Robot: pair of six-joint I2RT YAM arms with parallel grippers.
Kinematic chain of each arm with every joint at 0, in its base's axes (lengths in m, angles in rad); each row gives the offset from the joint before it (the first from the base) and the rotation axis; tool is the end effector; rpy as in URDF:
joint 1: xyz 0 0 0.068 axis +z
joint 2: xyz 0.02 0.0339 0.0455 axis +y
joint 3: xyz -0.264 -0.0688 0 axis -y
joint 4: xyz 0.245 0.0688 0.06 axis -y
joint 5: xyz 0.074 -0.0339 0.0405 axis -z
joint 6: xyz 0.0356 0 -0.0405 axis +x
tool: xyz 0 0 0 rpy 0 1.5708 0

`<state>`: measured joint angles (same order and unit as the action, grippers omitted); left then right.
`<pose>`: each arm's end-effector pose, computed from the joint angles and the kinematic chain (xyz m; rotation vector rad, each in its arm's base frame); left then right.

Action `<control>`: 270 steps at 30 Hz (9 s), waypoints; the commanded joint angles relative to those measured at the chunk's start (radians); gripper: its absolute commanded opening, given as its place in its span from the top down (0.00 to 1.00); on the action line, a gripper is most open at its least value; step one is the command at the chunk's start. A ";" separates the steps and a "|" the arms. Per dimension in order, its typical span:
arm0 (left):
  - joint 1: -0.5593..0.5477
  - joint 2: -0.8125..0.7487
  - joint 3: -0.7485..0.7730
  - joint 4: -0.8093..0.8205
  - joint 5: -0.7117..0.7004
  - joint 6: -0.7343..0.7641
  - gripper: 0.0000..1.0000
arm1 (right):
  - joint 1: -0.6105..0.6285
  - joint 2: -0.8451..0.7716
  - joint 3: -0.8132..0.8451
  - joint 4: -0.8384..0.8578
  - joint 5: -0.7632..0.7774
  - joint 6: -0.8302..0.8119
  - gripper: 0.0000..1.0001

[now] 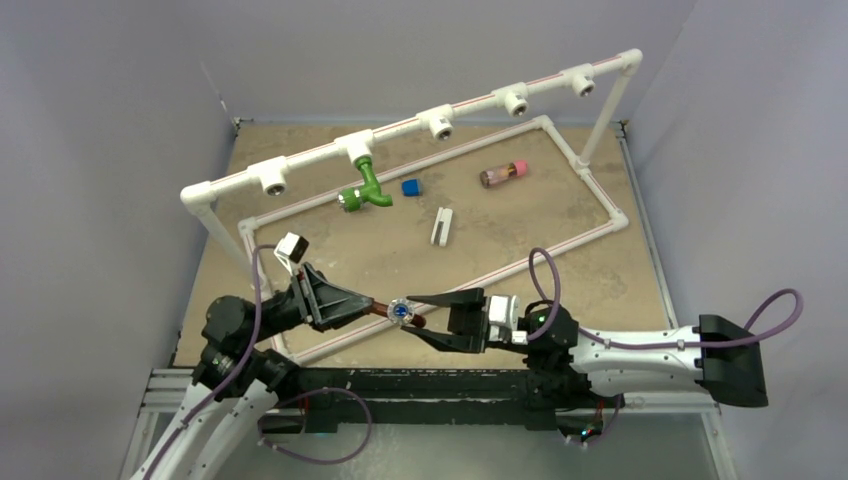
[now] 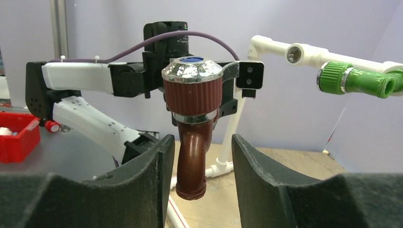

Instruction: Install the water faucets

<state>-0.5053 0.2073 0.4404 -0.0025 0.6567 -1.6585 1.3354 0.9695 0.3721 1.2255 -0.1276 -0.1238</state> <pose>0.0644 -0.0605 0.3062 -0.3083 1.7902 -2.1264 0.0412 0.1911 0.3072 -0.7629 0.6644 1.1743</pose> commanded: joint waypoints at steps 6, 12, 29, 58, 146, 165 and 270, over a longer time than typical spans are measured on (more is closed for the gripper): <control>0.001 -0.005 -0.030 0.137 0.011 -0.064 1.00 | 0.008 0.001 0.019 0.063 -0.014 -0.007 0.50; 0.001 -0.001 -0.042 0.174 0.016 -0.075 1.00 | 0.008 0.003 0.016 0.067 -0.012 -0.008 0.52; 0.001 0.006 -0.057 0.138 0.024 -0.069 0.98 | 0.013 -0.028 0.024 0.059 -0.020 -0.021 1.00; 0.001 0.477 0.806 -0.602 -0.129 0.928 0.22 | -0.012 -0.299 0.249 -0.778 0.890 -0.066 1.00; 0.255 1.279 1.083 -0.233 -0.795 1.460 0.39 | -1.506 0.190 0.447 -0.139 -0.216 0.279 1.00; 0.255 1.292 1.077 -0.215 -0.792 1.484 0.39 | -1.545 0.247 0.373 -0.023 -0.279 0.320 1.00; 0.255 1.285 1.049 -0.192 -0.770 1.525 0.39 | -1.610 0.396 0.502 -0.006 -0.332 0.738 1.00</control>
<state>-0.2577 1.5013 1.5200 -0.1680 -0.1341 -0.1524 -0.2817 1.3788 0.8227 1.2770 -0.5171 0.4873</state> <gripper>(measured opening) 0.610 0.235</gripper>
